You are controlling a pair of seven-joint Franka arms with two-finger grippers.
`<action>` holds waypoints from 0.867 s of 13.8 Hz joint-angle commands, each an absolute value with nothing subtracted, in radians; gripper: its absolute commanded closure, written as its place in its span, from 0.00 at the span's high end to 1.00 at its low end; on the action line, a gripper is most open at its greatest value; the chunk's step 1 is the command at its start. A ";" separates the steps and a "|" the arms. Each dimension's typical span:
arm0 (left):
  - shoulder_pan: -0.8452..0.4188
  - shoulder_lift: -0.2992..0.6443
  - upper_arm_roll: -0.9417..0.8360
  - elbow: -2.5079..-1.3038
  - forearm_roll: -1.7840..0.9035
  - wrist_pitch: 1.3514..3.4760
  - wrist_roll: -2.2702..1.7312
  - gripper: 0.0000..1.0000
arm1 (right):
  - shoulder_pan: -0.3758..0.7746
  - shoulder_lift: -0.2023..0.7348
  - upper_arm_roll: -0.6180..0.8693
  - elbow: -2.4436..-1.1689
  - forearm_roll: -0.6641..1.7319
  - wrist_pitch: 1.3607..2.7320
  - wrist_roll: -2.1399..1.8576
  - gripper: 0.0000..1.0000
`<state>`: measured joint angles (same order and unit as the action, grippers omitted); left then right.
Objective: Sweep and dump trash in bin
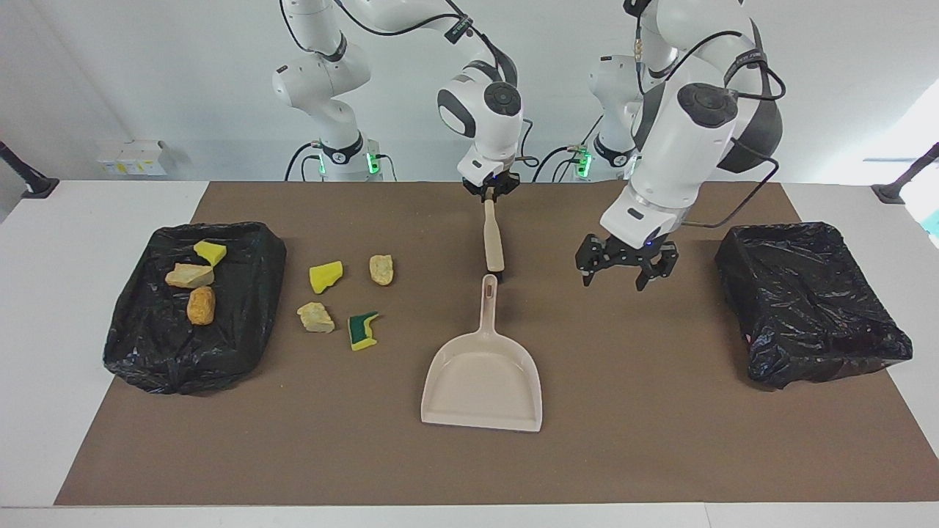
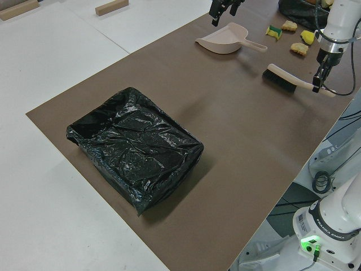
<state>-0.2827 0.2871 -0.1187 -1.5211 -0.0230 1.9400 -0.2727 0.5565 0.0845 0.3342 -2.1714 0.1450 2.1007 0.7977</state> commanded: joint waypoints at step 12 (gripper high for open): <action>-0.501 0.429 -0.109 -1.532 -0.037 2.135 -0.403 1.00 | 0.154 -0.035 0.322 -2.091 -0.133 1.720 0.864 0.00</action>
